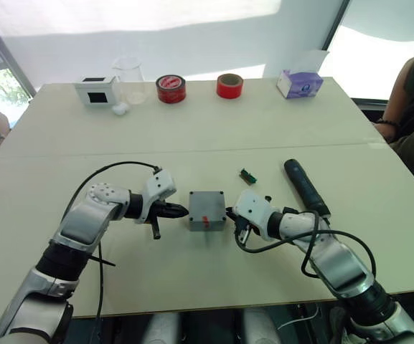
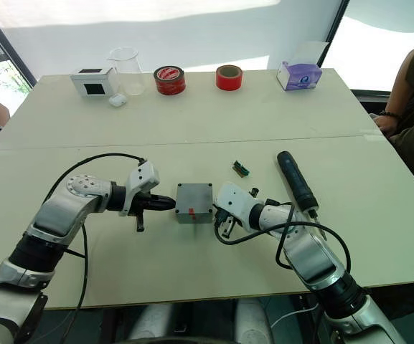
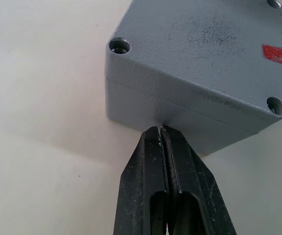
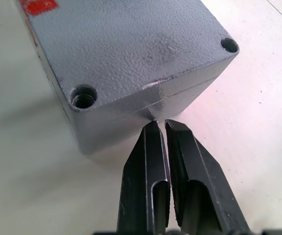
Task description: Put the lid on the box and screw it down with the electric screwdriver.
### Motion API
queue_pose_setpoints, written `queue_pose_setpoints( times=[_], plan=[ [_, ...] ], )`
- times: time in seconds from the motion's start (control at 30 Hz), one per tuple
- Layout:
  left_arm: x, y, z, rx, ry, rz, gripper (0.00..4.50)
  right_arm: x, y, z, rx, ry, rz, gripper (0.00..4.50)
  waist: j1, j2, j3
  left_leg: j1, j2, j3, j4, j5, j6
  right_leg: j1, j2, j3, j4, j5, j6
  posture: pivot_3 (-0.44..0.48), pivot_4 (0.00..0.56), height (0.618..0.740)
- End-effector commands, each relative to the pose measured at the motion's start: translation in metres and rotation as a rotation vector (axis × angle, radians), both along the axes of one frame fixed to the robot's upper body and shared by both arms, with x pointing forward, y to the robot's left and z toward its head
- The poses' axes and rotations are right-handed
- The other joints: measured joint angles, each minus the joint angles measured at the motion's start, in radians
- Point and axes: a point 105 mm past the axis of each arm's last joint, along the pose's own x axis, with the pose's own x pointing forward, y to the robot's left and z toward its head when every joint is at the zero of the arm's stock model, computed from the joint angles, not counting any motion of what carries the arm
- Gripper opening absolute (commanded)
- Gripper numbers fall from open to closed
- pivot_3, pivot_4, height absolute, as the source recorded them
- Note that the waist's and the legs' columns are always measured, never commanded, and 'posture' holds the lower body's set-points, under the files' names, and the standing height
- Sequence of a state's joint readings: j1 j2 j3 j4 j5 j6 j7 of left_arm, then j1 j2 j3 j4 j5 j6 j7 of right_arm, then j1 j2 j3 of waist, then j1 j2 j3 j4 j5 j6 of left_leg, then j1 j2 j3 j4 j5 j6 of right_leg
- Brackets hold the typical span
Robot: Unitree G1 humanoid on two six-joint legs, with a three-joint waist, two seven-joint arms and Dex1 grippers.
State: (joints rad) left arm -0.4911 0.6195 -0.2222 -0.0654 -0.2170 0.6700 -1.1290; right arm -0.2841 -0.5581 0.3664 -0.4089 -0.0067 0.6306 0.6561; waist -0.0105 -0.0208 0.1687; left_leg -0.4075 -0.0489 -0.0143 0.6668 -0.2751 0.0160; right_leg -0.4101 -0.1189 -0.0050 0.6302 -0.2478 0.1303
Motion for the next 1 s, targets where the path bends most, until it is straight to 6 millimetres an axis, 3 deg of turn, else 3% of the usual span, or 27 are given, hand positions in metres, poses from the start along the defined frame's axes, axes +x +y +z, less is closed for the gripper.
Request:
queue_pose_setpoints(
  times=[0.03, 0.1, 0.17, 0.27, 0.4, 0.5, 0.6, 0.77, 0.83, 1.0],
  plan=[
    [0.009, 0.008, 0.023, -0.071, -0.052, 0.047, 0.00, -0.004, 0.000, 0.027, 0.059, -0.071, 0.031, 0.16, 0.000, 0.000, 0.000, 0.000, 0.000, 0.000, 0.000, 0.000, 0.000, 0.000, 0.000, 0.000, 0.000, 0.000, 0.000, 0.000, 0.150, 0.740],
    [0.021, 0.023, 0.054, -0.224, -0.132, 0.144, 0.00, -0.009, -0.017, 0.042, 0.123, -0.075, -0.016, 0.16, 0.003, 0.001, 0.001, 0.000, 0.000, 0.000, 0.000, 0.000, 0.000, 0.000, 0.000, 0.000, 0.000, 0.000, 0.000, 0.000, 0.150, 0.740],
    [0.034, 0.036, 0.082, -0.286, -0.342, 0.239, 0.00, -0.009, -0.033, 0.055, 0.186, -0.093, -0.082, 0.16, 0.004, 0.000, 0.001, -0.001, 0.000, -0.001, 0.000, 0.000, 0.000, -0.001, 0.000, 0.000, 0.000, 0.000, 0.000, 0.000, 0.150, 0.740],
    [0.028, 0.035, 0.093, -0.295, -0.226, 0.197, 0.00, -0.008, -0.060, 0.071, 0.344, -0.075, -0.229, 0.16, 0.006, 0.000, 0.001, 0.000, 0.000, -0.001, 0.000, 0.000, 0.000, 0.000, 0.000, 0.000, -0.001, 0.000, 0.000, 0.000, 0.150, 0.740],
    [-0.003, 0.013, 0.117, -0.366, -0.086, -0.025, 0.00, -0.017, -0.085, 0.065, 0.372, -0.008, -0.320, 0.16, 0.013, 0.001, 0.001, 0.000, 0.000, -0.002, 0.000, 0.000, 0.000, 0.000, 0.000, -0.001, 0.000, 0.000, 0.000, 0.000, 0.150, 0.740],
    [-0.019, -0.003, 0.106, -0.247, -0.097, -0.142, 0.00, -0.019, -0.090, 0.051, 0.341, 0.033, -0.344, 0.81, 0.013, 0.001, 0.000, 0.000, 0.000, -0.001, 0.000, 0.000, 0.000, 0.001, 0.000, 0.000, -0.001, 0.000, 0.000, 0.000, 0.150, 0.740],
    [-0.023, -0.006, 0.088, -0.103, -0.152, -0.211, 0.00, -0.019, -0.089, 0.041, 0.348, 0.079, -0.356, 2.07, 0.011, 0.002, 0.000, 0.000, 0.000, -0.001, 0.000, 0.000, -0.001, 0.001, 0.000, 0.000, 0.000, 0.000, 0.000, 0.000, 0.150, 0.740],
    [-0.023, -0.006, 0.082, -0.065, -0.161, -0.240, 0.00, -0.023, -0.085, 0.028, 0.332, 0.125, -0.354, 3.94, 0.014, 0.002, 0.001, 0.000, 0.000, 0.000, -0.001, 0.000, 0.000, 0.001, 0.000, 0.000, -0.001, 0.000, -0.001, 0.000, 0.150, 0.740],
    [-0.021, -0.004, 0.079, -0.058, -0.165, -0.235, 0.00, -0.021, -0.084, 0.023, 0.322, 0.128, -0.364, 4.43, 0.018, 0.002, 0.001, 0.000, 0.000, 0.000, -0.001, 0.000, 0.000, 0.001, 0.000, 0.000, -0.001, 0.000, -0.001, 0.000, 0.150, 0.740],
    [-0.020, -0.004, 0.077, -0.059, -0.167, -0.227, 0.00, -0.017, -0.084, 0.020, 0.316, 0.126, -0.373, 4.43, 0.021, 0.002, 0.001, 0.000, 0.000, 0.000, 0.000, 0.000, 0.000, 0.001, 0.000, 0.000, -0.001, 0.000, 0.000, 0.000, 0.150, 0.740]
  ],
)
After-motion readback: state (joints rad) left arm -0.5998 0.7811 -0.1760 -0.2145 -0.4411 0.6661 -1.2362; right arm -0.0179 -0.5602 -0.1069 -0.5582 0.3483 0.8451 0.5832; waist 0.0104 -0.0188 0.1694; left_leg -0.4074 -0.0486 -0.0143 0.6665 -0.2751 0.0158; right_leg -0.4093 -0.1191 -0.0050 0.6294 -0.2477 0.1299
